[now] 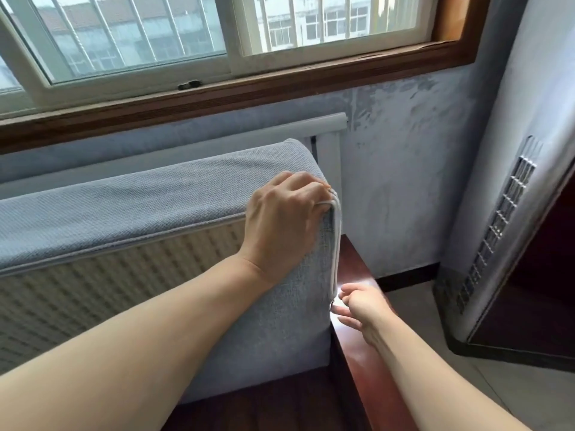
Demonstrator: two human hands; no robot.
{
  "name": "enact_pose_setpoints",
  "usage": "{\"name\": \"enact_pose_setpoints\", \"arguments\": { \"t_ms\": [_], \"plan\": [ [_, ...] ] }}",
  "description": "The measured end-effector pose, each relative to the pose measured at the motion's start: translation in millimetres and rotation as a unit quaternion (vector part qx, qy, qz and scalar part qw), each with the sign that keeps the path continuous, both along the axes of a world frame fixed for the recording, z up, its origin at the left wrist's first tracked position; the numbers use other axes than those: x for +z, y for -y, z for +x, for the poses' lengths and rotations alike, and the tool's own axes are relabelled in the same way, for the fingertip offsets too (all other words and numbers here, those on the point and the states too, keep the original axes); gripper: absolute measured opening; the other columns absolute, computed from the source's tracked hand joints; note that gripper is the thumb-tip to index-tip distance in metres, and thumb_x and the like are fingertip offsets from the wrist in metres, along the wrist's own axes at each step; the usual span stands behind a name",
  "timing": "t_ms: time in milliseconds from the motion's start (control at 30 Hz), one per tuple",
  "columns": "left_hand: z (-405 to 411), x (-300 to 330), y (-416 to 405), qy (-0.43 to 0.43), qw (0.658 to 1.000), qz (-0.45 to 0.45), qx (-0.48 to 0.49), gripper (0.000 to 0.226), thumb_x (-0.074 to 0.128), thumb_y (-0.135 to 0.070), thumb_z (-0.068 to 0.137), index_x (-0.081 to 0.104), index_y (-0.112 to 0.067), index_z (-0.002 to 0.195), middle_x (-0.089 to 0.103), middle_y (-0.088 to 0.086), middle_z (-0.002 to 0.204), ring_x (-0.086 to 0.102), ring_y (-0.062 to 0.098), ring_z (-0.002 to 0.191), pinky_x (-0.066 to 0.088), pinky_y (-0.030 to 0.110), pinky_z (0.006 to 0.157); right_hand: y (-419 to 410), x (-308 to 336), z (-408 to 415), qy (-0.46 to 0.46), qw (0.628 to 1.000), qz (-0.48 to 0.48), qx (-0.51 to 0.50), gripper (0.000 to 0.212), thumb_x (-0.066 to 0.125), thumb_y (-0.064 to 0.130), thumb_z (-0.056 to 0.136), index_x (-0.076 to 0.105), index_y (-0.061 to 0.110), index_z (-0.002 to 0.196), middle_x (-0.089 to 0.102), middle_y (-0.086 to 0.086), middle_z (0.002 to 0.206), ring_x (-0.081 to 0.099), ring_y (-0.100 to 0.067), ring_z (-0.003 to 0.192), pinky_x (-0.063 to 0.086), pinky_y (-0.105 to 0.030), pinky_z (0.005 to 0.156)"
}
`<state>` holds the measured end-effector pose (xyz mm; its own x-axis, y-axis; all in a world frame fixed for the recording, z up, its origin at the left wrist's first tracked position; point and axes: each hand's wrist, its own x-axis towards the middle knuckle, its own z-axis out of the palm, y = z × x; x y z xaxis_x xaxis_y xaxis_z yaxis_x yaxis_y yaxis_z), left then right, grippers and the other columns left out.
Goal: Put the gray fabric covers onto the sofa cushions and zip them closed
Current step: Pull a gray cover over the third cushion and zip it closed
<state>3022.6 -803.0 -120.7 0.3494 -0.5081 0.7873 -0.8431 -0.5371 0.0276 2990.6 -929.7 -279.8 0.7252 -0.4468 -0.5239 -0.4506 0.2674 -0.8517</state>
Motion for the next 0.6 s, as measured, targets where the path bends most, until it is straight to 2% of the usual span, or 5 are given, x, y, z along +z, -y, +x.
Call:
{"name": "enact_pose_setpoints", "arguments": {
  "t_ms": [133, 233, 367, 500, 600],
  "plan": [
    [2.2, -3.4, 0.0, 0.001, 1.0, -0.012, -0.005, 0.02, 0.058, -0.027, 0.087, 0.072, -0.017, 0.078, 0.071, -0.005, 0.088, 0.064, 0.02, 0.078, 0.049, 0.035, 0.063, -13.4, -16.8, 9.7, -0.005, 0.998, -0.035, 0.054, 0.021, 0.042, -0.003, 0.064, 0.053, 0.015, 0.066, 0.055, -0.01, 0.07, 0.055, -0.025, 0.06, 0.045, -0.032, 0.057],
    [2.2, -5.4, 0.0, 0.013, 1.0, -0.023, -0.007, 0.023, 0.055, -0.028, 0.088, 0.073, -0.017, 0.078, 0.071, -0.006, 0.089, 0.064, 0.019, 0.077, 0.045, 0.034, 0.066, -17.5, -32.4, 16.1, -0.01, 0.999, -0.02, 0.034, 0.031, 0.046, -0.015, 0.071, 0.058, 0.012, 0.062, 0.059, -0.01, 0.066, 0.056, -0.024, 0.056, 0.043, -0.027, 0.043],
    [2.2, -7.7, 0.8, 0.018, 0.999, -0.033, -0.009, 0.021, 0.057, -0.028, 0.088, 0.073, -0.018, 0.079, 0.071, -0.007, 0.09, 0.063, 0.018, 0.077, 0.042, 0.028, 0.067, -17.8, -47.2, 22.6, -0.016, 0.998, -0.051, 0.02, 0.03, 0.062, -0.011, 0.062, 0.063, 0.017, 0.07, 0.068, -0.013, 0.079, 0.066, -0.033, 0.081, 0.056, -0.047, 0.075],
    [3.0, -8.8, 0.7, 0.015, 0.999, -0.03, -0.007, 0.019, 0.059, -0.026, 0.088, 0.073, -0.017, 0.08, 0.071, -0.006, 0.09, 0.063, 0.018, 0.078, 0.042, 0.027, 0.067, -17.1, -48.7, 21.0, -0.02, 0.999, -0.027, 0.01, 0.023, 0.061, -0.012, 0.072, 0.06, 0.01, 0.068, 0.063, -0.016, 0.073, 0.059, -0.028, 0.063, 0.046, -0.027, 0.046],
    [3.3, -8.9, 1.3, 0.014, 1.0, -0.025, 0.0, 0.017, 0.06, -0.025, 0.088, 0.073, -0.017, 0.08, 0.071, -0.006, 0.09, 0.063, 0.018, 0.078, 0.041, 0.026, 0.067, -10.4, -54.3, 19.5, -0.014, 1.0, -0.02, 0.002, 0.03, 0.063, -0.004, 0.08, 0.061, 0.009, 0.053, 0.062, -0.016, 0.064, 0.055, -0.023, 0.052, 0.044, -0.027, 0.049]
  ]
}}
